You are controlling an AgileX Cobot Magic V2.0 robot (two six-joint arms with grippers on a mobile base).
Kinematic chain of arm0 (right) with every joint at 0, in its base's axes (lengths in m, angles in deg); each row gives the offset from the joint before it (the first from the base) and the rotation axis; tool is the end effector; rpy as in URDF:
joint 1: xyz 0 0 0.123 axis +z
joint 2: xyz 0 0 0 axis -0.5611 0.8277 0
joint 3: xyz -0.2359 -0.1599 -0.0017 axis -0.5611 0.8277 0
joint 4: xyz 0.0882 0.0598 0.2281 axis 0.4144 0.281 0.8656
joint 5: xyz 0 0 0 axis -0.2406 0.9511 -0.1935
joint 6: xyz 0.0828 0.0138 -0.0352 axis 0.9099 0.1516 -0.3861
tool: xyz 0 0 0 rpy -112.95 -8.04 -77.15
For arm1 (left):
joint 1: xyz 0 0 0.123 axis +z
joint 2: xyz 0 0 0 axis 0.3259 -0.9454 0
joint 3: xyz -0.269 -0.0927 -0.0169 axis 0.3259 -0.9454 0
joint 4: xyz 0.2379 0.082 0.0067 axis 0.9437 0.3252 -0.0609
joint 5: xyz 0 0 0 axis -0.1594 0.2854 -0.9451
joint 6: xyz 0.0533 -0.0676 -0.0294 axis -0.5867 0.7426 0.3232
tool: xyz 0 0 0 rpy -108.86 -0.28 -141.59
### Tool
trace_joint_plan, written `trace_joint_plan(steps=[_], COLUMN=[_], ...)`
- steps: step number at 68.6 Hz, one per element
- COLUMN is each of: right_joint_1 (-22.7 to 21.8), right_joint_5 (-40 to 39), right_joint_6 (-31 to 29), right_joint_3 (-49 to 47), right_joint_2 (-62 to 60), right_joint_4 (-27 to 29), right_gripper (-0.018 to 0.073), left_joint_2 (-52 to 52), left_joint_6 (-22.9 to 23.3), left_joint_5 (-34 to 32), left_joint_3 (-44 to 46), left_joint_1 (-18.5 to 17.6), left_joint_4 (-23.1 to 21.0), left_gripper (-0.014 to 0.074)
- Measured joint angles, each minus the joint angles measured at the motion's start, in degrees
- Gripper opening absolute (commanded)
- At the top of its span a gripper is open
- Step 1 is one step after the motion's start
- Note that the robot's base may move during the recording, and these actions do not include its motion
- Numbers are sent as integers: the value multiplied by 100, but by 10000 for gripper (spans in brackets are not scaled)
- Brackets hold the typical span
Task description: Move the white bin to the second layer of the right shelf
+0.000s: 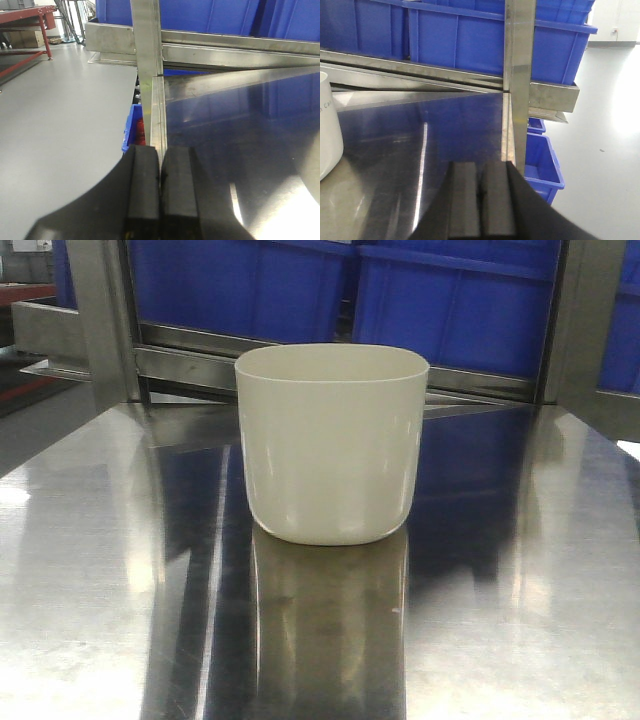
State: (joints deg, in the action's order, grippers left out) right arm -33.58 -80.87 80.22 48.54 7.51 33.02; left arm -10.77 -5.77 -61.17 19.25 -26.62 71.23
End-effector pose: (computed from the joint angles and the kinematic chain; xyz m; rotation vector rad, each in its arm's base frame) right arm 0.0570 0.0018 0.1971 0.0352 1.5753 0.0708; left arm 0.0554 -0.0074 0.1961 0.1451 1.6426 -0.0678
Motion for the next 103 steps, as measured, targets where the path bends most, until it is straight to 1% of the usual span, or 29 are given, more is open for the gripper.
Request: trace_joint_plan(steps=[35,42,53,62,72,80,87,94,98,103], right_joint_1=[0,0,0,0,0,0,0,0,0,59], right_joint_5=[60,559,1441,2066,2744,2968,2832,2699,2745,2992], right_joint_6=[0,0,-114,-222,-256,-268,-268,-268,-268,-252], right_joint_3=[0,-221,-1112,-1825,-2423,-2656,-2796,-2940,-3090,-3477], right_joint_2=[0,0,80,687,1778,2713,3617,4231,4567,5059], right_joint_4=[-21,-223,-693,-795,-784,-608,-19,478,593,604], right_gripper=[25,25,25,25,25,25,25,25,25,25], left_joint_2=[0,0,0,0,0,0,0,0,0,0], left_joint_6=[0,0,0,0,0,0,0,0,0,0], left_joint_5=[0,0,0,0,0,0,0,0,0,0], left_joint_3=[0,0,0,0,0,0,0,0,0,0], left_joint_1=[0,0,0,0,0,0,0,0,0,0], left_joint_4=[0,0,0,0,0,0,0,0,0,0], left_gripper=[85,85,85,85,85,85,85,85,85,85])
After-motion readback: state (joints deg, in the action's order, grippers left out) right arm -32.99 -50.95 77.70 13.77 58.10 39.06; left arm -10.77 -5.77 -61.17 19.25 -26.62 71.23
